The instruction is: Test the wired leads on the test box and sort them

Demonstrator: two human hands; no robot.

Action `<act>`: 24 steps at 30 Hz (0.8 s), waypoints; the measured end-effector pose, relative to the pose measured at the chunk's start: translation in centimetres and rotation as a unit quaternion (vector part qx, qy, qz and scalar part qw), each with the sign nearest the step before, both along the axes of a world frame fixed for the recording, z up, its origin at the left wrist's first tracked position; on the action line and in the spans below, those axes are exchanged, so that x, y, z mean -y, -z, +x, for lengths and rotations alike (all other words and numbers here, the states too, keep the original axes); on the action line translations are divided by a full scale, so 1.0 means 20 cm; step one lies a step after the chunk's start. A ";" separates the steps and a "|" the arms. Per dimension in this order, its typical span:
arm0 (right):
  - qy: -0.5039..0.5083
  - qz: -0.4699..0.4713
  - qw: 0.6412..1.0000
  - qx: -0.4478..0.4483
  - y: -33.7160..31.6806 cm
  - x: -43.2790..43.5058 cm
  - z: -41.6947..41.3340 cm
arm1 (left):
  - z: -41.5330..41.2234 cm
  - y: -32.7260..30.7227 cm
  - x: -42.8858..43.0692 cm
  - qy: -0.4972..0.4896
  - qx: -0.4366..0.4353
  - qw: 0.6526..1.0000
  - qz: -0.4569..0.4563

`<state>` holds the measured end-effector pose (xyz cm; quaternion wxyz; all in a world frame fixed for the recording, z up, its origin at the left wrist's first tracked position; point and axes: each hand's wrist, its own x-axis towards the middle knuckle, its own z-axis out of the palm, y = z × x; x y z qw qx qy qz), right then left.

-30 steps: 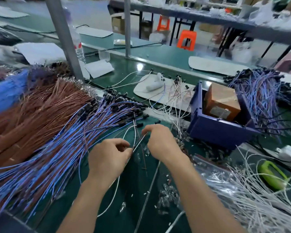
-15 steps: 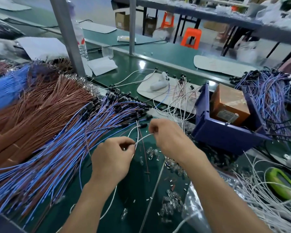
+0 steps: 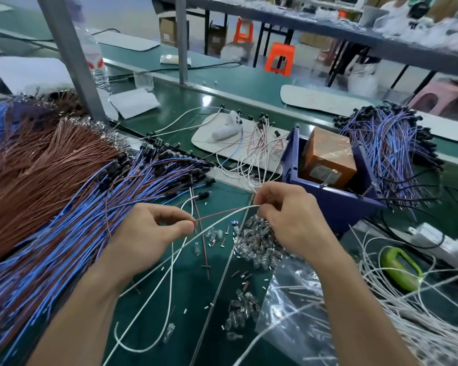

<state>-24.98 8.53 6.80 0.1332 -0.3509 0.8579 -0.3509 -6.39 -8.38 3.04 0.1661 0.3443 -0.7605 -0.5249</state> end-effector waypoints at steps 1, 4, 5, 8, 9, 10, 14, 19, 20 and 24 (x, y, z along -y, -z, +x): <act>0.003 -0.001 1.000 0.003 0.00 -0.02 0.00 | -0.01 0.00 -0.01 -0.008 0.003 1.000 -0.011; 0.006 0.013 1.000 0.001 0.01 -0.06 0.01 | -0.05 -0.01 -0.05 -0.008 0.056 0.993 -0.103; 0.006 0.015 1.000 -0.002 0.00 -0.07 0.02 | -0.08 -0.02 -0.08 0.010 0.059 0.991 -0.117; 0.006 -0.002 1.000 -0.008 -0.01 -0.09 0.03 | -0.20 -0.02 -0.19 0.087 0.019 0.992 -0.091; 0.008 -0.015 1.000 -0.013 -0.02 -0.10 0.04 | -0.24 0.00 -0.23 0.103 -0.003 0.993 -0.061; 0.015 -0.031 0.999 -0.019 -0.02 -0.11 0.04 | -0.28 0.01 -0.25 0.111 -0.024 0.993 -0.028; 0.099 -0.072 0.988 -0.090 0.00 -0.17 0.05 | -0.32 0.06 -0.25 0.073 -0.071 0.993 0.058; 0.114 -0.157 0.979 -0.064 0.07 -0.23 0.17 | -0.33 0.02 -0.25 0.017 -0.171 0.980 0.098; 0.087 -0.157 0.983 0.029 0.08 -0.22 0.20 | -0.34 0.01 -0.26 0.037 -0.183 0.978 0.097; 0.089 -0.284 0.907 0.298 0.07 -0.16 0.24 | -0.35 -0.04 -0.31 0.157 -0.182 0.967 0.082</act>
